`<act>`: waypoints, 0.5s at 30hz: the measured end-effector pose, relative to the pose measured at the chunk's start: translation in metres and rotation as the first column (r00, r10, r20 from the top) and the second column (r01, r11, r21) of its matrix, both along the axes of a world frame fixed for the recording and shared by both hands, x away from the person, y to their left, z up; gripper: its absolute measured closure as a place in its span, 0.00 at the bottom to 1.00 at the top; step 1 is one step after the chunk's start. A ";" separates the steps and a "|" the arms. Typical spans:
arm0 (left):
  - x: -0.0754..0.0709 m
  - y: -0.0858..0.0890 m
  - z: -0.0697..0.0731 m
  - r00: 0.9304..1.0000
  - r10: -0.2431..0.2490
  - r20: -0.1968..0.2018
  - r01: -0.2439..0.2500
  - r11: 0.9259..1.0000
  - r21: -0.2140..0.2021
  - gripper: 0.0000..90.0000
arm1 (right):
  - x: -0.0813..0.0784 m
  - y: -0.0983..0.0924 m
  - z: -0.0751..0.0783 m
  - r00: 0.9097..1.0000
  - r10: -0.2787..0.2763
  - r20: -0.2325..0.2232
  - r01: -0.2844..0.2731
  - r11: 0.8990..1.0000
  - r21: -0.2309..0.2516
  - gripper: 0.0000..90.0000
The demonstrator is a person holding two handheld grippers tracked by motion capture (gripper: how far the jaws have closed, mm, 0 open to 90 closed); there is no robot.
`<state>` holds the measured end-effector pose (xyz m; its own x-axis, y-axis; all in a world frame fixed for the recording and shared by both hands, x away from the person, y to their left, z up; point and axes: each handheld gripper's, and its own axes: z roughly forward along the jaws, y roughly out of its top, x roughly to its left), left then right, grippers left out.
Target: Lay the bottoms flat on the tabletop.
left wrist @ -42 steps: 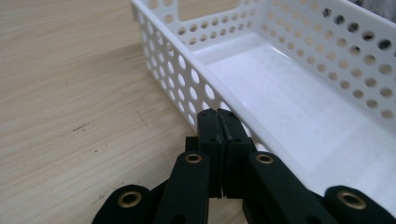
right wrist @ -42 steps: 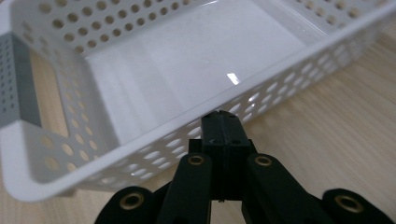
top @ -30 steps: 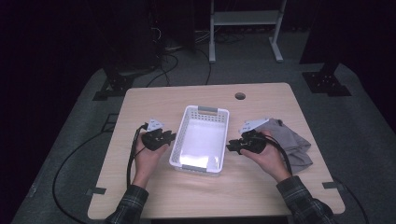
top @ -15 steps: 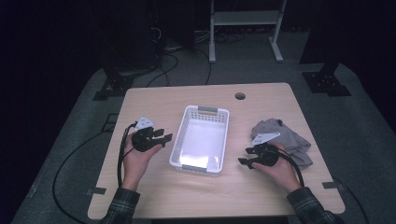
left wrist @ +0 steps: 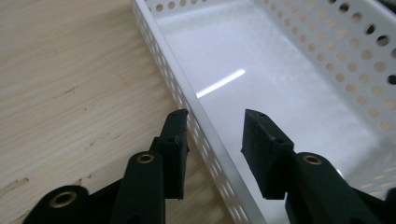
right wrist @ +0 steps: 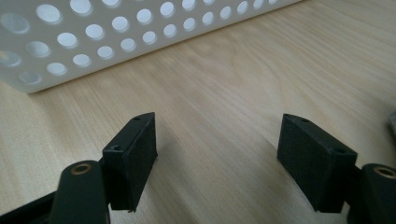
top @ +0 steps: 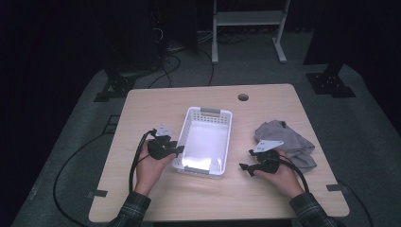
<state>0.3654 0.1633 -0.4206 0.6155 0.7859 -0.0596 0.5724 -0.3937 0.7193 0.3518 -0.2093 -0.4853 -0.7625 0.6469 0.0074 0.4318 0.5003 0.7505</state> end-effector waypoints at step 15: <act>0.011 0.003 0.002 0.999 0.033 -0.034 -0.030 0.996 0.078 0.94 | 0.000 0.001 0.000 1.000 -0.005 0.002 0.005 1.000 -0.001 0.30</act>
<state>0.3764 0.1661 -0.4184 0.5892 0.8077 -0.0186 0.6095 -0.4293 0.6665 0.3518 -0.2085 -0.4854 -0.7594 0.6506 0.0053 0.4329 0.4992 0.7506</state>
